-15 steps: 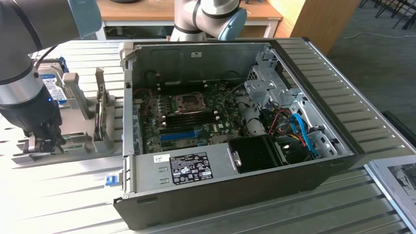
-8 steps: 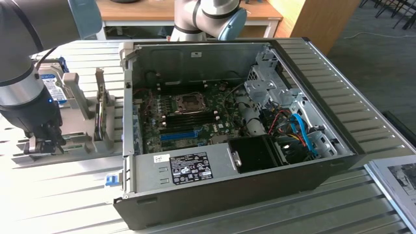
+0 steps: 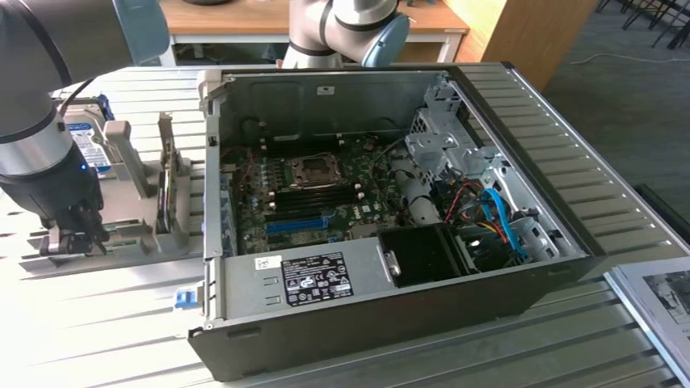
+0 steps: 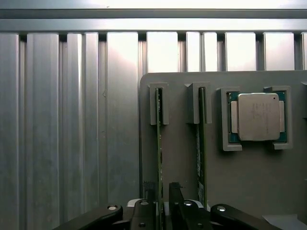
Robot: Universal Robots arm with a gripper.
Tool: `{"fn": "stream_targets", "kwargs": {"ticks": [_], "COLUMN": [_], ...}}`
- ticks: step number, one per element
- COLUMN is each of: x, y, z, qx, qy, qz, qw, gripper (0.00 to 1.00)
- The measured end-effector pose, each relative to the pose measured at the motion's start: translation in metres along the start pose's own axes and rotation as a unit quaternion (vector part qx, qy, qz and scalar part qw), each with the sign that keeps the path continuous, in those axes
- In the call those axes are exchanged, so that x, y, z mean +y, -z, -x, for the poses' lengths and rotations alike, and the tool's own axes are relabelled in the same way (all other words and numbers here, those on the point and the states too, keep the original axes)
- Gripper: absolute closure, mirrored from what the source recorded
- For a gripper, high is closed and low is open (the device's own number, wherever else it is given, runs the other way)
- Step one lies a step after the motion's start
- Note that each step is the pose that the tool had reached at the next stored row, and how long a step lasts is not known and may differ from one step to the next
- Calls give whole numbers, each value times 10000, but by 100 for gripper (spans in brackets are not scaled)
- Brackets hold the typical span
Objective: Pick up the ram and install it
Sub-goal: 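Pick up the ram and move it above insertion slot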
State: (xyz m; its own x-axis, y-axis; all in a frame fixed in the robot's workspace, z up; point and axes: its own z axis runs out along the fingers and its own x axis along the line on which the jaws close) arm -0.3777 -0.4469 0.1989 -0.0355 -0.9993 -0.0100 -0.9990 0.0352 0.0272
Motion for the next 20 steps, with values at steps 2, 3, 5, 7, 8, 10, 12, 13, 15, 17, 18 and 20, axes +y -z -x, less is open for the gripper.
{"fn": "stream_targets", "kwargs": {"ticks": [2, 3, 5, 7, 8, 10, 12, 13, 15, 17, 18, 20], "x": [0, 0, 0, 0, 0, 0, 0, 0, 0, -8, -10, -14], "y": [0, 0, 0, 0, 0, 0, 0, 0, 0, -2, -1, 0], "z": [0, 0, 0, 0, 0, 0, 0, 0, 0, 0, 0, -3], "qx": [0, 0, 0, -1, -1, -1, 0, 0, 0, -2, -1, 0], "qy": [0, 0, 0, 5, 17, 38, 40, 40, 40, 41, 41, 40], "qz": [0, 0, 0, 0, 0, 0, 0, 0, 0, -1, 0, 0], "qw": [10000, 10000, 10000, 10000, 10000, 10000, 10000, 10000, 10000, 10000, 10000, 10000], "gripper": [79, 79, 79, 79, 79, 79, 79, 79, 79, 79, 79, 79]}}
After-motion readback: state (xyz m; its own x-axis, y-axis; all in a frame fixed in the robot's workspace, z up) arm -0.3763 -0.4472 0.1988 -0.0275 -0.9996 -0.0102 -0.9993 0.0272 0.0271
